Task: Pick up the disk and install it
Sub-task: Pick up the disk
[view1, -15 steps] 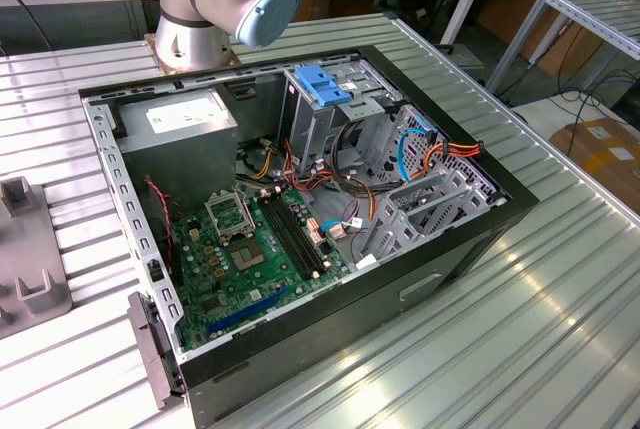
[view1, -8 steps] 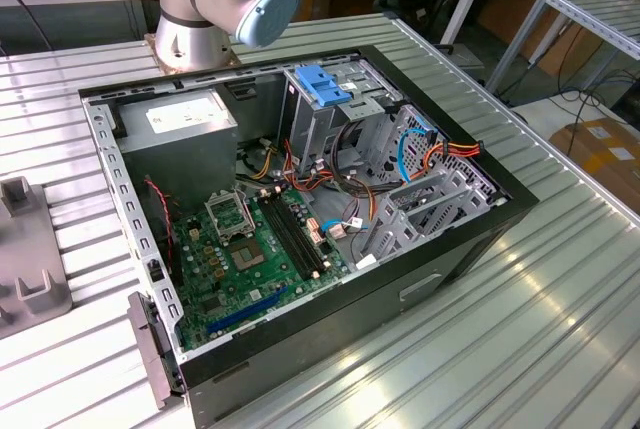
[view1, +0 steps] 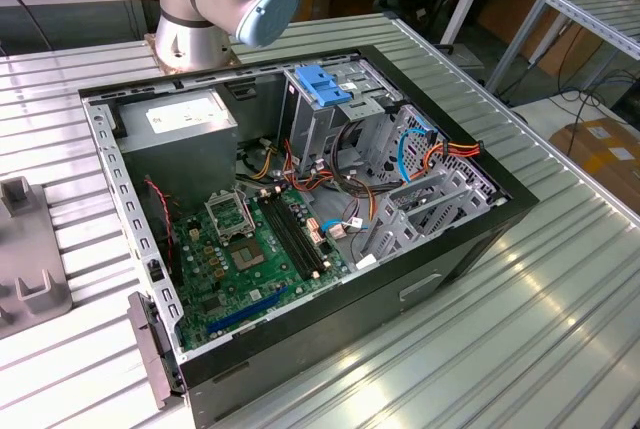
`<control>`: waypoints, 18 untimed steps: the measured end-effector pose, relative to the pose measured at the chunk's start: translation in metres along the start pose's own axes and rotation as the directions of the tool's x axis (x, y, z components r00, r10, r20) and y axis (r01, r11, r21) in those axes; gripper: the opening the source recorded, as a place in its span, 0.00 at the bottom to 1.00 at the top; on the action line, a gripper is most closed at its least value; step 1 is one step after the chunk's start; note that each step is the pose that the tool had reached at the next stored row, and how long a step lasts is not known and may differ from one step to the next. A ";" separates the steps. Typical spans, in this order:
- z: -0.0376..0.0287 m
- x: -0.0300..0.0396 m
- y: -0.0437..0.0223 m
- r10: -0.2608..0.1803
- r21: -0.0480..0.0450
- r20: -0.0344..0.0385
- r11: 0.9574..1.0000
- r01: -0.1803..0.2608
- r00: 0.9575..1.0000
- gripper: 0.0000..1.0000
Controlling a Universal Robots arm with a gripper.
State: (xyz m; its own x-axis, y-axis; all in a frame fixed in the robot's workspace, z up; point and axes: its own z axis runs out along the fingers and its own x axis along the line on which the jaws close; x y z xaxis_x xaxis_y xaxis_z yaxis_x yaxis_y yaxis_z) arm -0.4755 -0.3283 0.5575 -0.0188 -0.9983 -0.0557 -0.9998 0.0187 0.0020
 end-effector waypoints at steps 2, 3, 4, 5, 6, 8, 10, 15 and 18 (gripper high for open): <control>0.0000 0.0002 -0.0004 0.000 0.000 0.000 1.000 0.000 1.000 0.37; 0.0001 0.0003 -0.0006 0.000 0.000 0.000 1.000 0.000 1.000 0.37; 0.0001 0.0004 -0.0008 0.000 0.000 -0.001 1.000 0.000 1.000 0.37; 0.0000 0.0004 -0.0010 0.000 0.000 -0.001 1.000 0.000 1.000 0.37; 0.0000 0.0005 -0.0012 0.000 0.000 -0.001 1.000 0.000 1.000 0.37; 0.0001 0.0006 -0.0015 0.000 0.000 -0.001 1.000 0.000 1.000 0.37; 0.0001 0.0008 -0.0018 0.000 0.000 -0.002 1.000 0.000 1.000 0.37; 0.0001 0.0011 -0.0029 0.000 0.000 -0.003 1.000 0.000 1.000 0.37; 0.0001 0.0014 -0.0037 0.000 0.000 -0.004 1.000 0.000 1.000 0.37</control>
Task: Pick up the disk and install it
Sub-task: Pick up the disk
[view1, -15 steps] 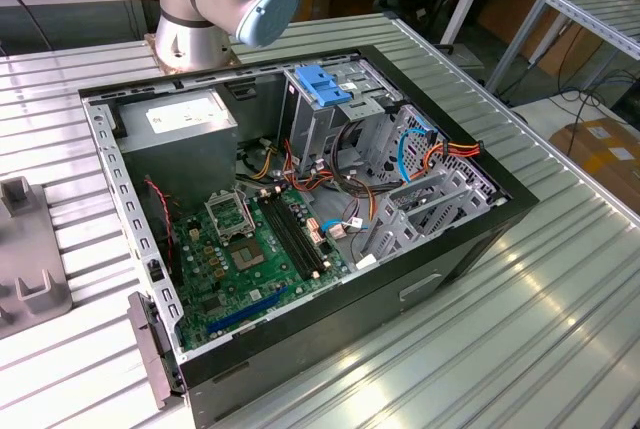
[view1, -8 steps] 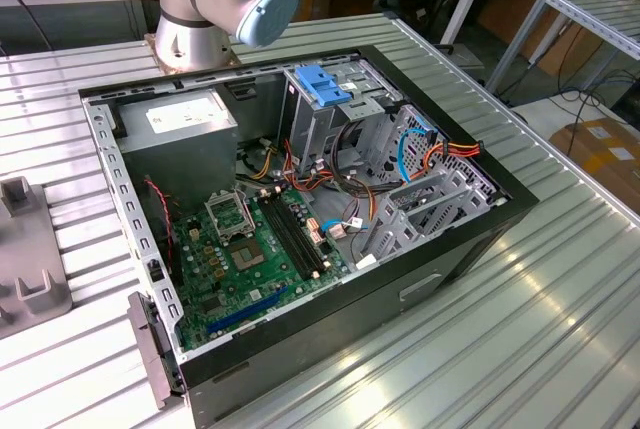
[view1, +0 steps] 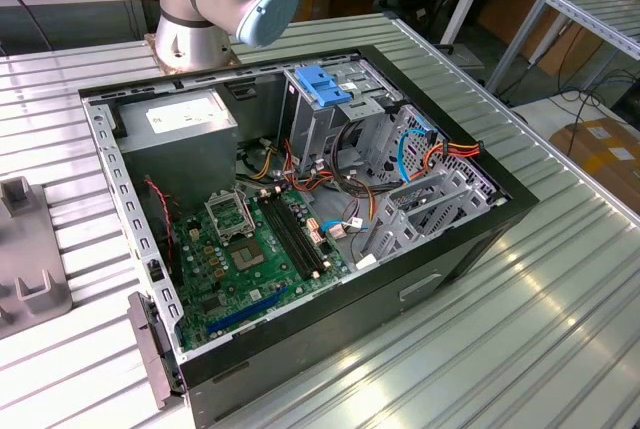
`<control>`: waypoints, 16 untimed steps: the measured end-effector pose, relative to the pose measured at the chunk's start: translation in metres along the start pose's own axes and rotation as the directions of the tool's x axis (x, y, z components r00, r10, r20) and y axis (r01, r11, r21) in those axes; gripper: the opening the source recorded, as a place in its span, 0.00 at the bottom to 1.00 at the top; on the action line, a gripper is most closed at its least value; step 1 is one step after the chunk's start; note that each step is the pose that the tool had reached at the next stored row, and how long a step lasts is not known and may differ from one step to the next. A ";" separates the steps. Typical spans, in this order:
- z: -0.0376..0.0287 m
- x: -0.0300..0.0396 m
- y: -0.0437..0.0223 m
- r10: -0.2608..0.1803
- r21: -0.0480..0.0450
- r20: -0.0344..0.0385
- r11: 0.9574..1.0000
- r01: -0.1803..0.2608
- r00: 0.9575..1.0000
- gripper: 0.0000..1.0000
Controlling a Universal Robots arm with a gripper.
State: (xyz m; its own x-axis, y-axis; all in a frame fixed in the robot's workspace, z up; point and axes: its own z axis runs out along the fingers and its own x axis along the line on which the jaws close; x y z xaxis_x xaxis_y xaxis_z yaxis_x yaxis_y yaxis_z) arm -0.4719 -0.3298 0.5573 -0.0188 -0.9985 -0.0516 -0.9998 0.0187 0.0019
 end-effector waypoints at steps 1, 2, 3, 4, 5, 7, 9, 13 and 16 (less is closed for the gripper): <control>0.0000 0.0000 -0.0001 0.000 0.000 0.000 1.000 0.000 1.000 0.37; 0.0000 0.0002 -0.0003 0.000 0.000 0.000 1.000 0.000 1.000 0.37; 0.0000 0.0002 -0.0004 0.000 0.000 -0.001 1.000 0.000 1.000 0.37; 0.0000 0.0003 -0.0006 0.000 0.000 -0.001 1.000 0.000 1.000 0.37; 0.0001 0.0005 -0.0008 0.000 0.000 -0.001 1.000 0.000 1.000 0.37; 0.0000 0.0006 -0.0011 0.000 0.000 -0.001 1.000 0.000 1.000 0.37; 0.0001 0.0008 -0.0015 0.000 0.000 -0.002 1.000 0.000 1.000 0.37; 0.0001 0.0012 -0.0021 0.000 0.000 -0.002 1.000 0.000 1.000 0.37; 0.0001 0.0015 -0.0026 0.000 0.000 -0.003 1.000 0.000 1.000 0.37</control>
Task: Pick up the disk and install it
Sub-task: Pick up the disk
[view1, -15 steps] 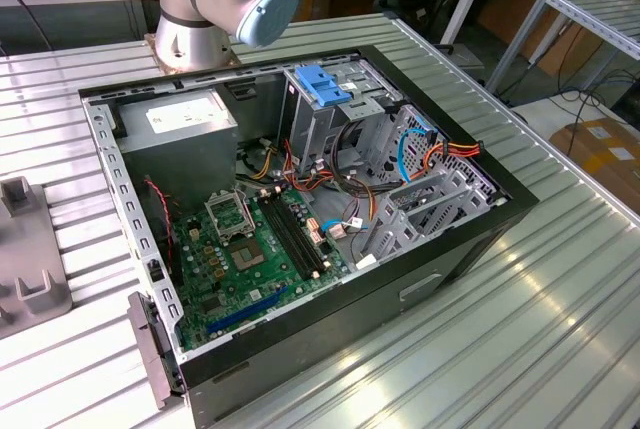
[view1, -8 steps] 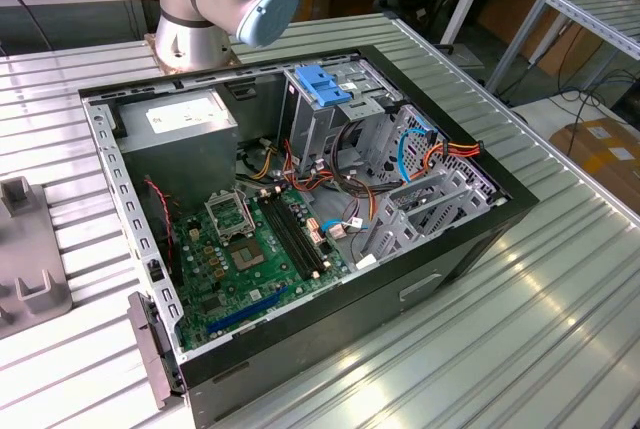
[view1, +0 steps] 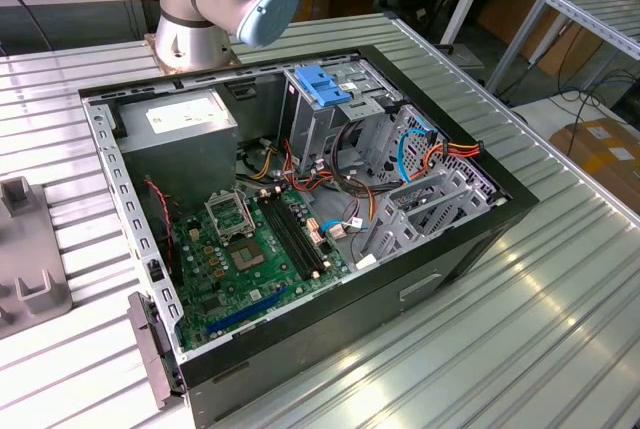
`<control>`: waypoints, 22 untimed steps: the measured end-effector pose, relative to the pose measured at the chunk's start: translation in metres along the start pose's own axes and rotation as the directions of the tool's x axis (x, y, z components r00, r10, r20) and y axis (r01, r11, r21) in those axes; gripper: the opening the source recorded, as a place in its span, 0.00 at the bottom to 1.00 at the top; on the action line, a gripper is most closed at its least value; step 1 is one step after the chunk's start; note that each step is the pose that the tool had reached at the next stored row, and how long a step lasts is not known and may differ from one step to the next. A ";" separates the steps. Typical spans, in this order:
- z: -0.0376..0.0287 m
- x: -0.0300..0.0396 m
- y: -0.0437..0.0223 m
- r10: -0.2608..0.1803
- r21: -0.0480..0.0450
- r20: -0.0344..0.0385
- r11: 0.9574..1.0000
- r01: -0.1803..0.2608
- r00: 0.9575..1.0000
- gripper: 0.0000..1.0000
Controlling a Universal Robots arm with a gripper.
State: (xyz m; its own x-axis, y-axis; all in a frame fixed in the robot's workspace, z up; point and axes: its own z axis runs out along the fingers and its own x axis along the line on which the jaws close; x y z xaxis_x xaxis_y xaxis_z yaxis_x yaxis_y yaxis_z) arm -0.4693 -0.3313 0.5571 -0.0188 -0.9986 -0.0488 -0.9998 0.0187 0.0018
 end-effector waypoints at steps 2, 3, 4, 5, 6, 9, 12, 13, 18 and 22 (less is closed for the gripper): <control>0.0000 0.0003 -0.0004 0.000 0.000 -0.001 1.000 0.000 1.000 0.37; 0.0000 0.0004 -0.0007 0.000 0.000 -0.001 1.000 0.000 1.000 0.37; 0.0000 0.0004 -0.0008 0.000 0.000 -0.001 1.000 0.000 1.000 0.37; 0.0000 0.0005 -0.0010 0.000 0.000 -0.001 1.000 0.000 1.000 0.37; 0.0000 0.0006 -0.0012 0.000 0.000 -0.001 1.000 0.000 1.000 0.37; 0.0000 0.0008 -0.0017 0.000 0.000 -0.002 1.000 0.000 1.000 0.37; 0.0000 0.0011 -0.0024 0.000 0.000 -0.002 1.000 0.000 1.000 0.37; 0.0000 0.0012 -0.0026 0.000 0.000 -0.003 1.000 0.000 1.000 0.37; 0.0001 0.0015 -0.0036 0.000 0.000 -0.004 1.000 0.000 1.000 0.37; 0.0001 0.0018 -0.0045 0.000 0.000 -0.005 1.000 0.000 1.000 0.37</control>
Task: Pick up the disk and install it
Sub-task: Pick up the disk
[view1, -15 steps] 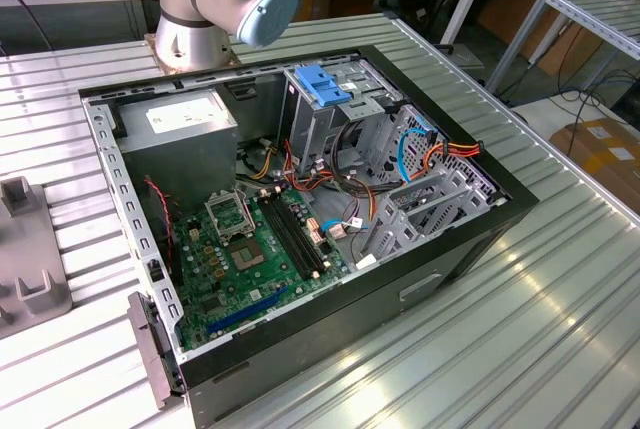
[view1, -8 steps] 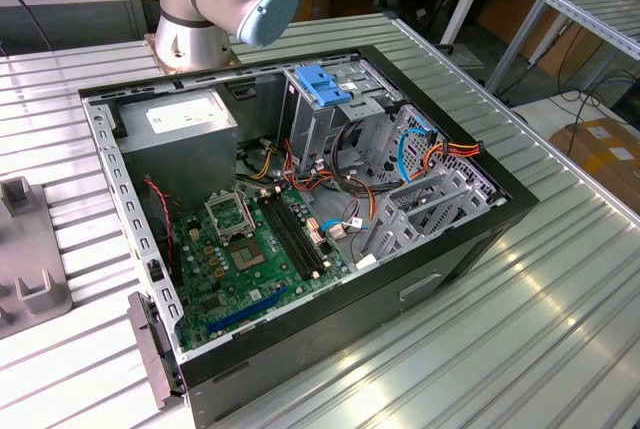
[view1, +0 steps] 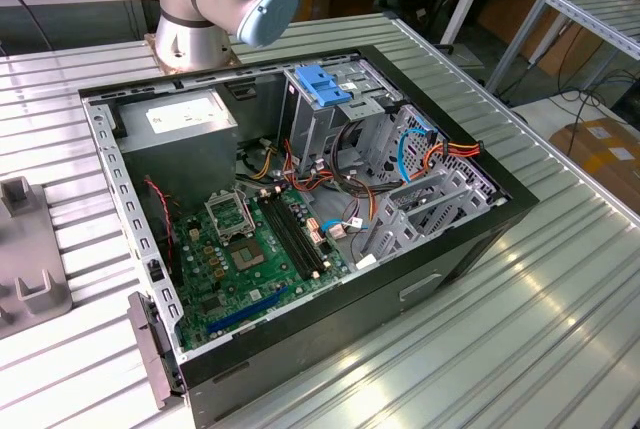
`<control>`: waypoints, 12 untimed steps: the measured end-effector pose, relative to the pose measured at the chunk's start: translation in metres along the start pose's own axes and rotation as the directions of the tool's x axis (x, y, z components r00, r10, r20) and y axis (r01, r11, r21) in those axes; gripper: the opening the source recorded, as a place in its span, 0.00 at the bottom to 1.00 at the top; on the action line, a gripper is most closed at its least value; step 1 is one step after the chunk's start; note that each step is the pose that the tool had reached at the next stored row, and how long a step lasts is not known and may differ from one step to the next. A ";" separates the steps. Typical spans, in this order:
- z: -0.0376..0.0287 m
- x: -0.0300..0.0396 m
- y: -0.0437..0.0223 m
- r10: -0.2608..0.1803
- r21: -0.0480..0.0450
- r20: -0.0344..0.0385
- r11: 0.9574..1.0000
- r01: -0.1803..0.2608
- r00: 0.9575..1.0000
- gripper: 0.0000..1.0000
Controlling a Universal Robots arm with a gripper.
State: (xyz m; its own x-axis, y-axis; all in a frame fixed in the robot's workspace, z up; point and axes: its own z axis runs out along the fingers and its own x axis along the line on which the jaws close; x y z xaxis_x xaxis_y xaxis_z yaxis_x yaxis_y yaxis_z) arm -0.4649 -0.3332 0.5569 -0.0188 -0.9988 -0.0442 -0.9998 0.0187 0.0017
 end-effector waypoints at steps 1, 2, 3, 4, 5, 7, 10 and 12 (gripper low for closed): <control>0.0000 0.0001 -0.0002 0.000 0.000 0.000 1.000 0.000 1.000 0.37; 0.0000 0.0001 -0.0004 0.000 0.000 0.000 1.000 0.000 1.000 0.37; 0.0000 0.0002 -0.0006 0.000 0.000 0.000 1.000 0.000 1.000 0.37; 0.0000 0.0003 -0.0008 0.000 0.000 -0.001 1.000 0.000 1.000 0.37; 0.0000 0.0004 -0.0010 0.000 0.000 -0.001 1.000 0.000 1.000 0.37; 0.0000 0.0006 -0.0015 0.000 0.000 -0.001 1.000 0.000 1.000 0.37; 0.0001 0.0010 -0.0022 0.000 0.000 -0.001 1.000 0.000 1.000 0.37; 0.0001 0.0013 -0.0027 0.000 0.000 -0.001 1.000 0.000 1.000 0.37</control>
State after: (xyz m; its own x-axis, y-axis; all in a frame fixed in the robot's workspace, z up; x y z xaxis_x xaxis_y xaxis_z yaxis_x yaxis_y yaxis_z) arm -0.4622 -0.3345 0.5568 -0.0187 -0.9989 -0.0429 -0.9998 0.0187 0.0017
